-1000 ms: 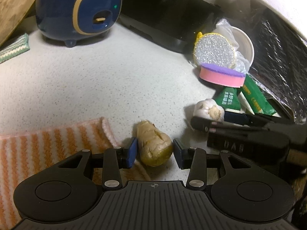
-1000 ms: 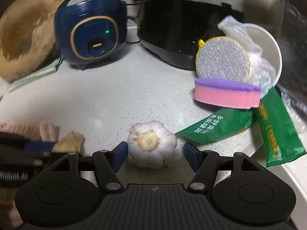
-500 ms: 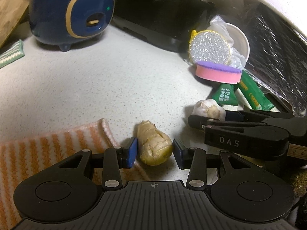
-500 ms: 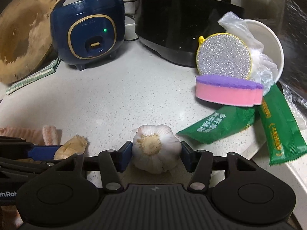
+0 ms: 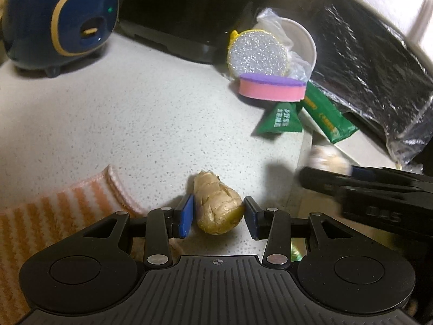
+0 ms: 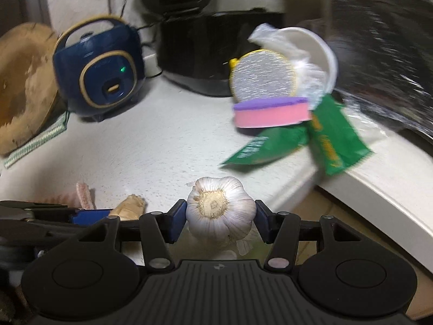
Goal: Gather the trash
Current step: 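Carry the ginger in the left tool and garlic in the right tool over the bin and release both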
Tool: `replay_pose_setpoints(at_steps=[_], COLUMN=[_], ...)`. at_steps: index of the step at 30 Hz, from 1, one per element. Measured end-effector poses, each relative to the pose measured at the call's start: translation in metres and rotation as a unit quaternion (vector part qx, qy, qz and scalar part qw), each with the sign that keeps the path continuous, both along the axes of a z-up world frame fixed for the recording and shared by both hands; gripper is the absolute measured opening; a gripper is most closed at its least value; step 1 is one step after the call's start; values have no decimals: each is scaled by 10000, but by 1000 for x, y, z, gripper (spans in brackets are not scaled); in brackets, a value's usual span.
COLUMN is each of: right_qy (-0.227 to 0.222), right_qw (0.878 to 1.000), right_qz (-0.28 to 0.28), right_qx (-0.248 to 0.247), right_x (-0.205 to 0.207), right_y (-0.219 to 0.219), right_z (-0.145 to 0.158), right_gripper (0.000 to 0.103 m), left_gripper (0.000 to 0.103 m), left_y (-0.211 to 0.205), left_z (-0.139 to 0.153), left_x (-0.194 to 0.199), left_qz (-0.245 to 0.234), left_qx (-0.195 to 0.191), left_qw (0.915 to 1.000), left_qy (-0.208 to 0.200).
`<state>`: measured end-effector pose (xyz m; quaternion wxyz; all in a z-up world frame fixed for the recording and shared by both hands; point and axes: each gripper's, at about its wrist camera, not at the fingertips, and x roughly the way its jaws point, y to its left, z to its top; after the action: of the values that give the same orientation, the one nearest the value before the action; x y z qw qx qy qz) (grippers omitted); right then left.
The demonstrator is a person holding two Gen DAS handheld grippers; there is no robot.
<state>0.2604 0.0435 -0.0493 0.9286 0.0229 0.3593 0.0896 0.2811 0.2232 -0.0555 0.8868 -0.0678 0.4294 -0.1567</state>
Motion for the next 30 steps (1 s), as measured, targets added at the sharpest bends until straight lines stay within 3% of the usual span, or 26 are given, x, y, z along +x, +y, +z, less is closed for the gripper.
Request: replay_pose_setpoints(at_steps=[4,7,11,14,16,18,21,25,27,30], right_qy=[-189,-162,87,334,594,857,1221,1669,1869,2010], right_qw=[9992,9985,9957,9915,9878,9835,9780,9714,9675,9651], right_qz=[-255,-438,-882,-1213,-1421,-1590,-1691,-1688,-1700,-1670], right_qx=[-238,-297,-261,-322,-222,-74,47,89,108,136], right_x=[-24,-40,-64,-86,-100,-113,-129,-142,-144,-148], right_y=[-25,-52,-102,-139,-164,-188,-214,-236,-242,-248], right_z=[3,-1,-19,-41,-59,-81,-118,-171,-193,-212], right_gripper=[53,53,53,53,53,53,53,53,53,53], left_gripper=[45,45,45,45,45,45,45,45,45,44], left_y=[-9,-34,-89,-134,-154,-170,-190,-207,-209,-212], left_z=[6,16,-6,-55,-103,-151,-219,-303,-336,-361], left_x=[-6,-14,-27,-38,-38,-38,-33,-19,-16,-14], left_qz=[-76,-446,-1153,-1356,-1143,-884,-690,-608,-557,-401], left_qx=[-176,-341,-823,-648,-423,-107,280,253,107,73], left_qw=[9998,9984,9877,9785,9709,9661,9647,9577,9515,9551], left_qy=[-50,-92,666,1414,2062,2425,2526,2801,3023,2935])
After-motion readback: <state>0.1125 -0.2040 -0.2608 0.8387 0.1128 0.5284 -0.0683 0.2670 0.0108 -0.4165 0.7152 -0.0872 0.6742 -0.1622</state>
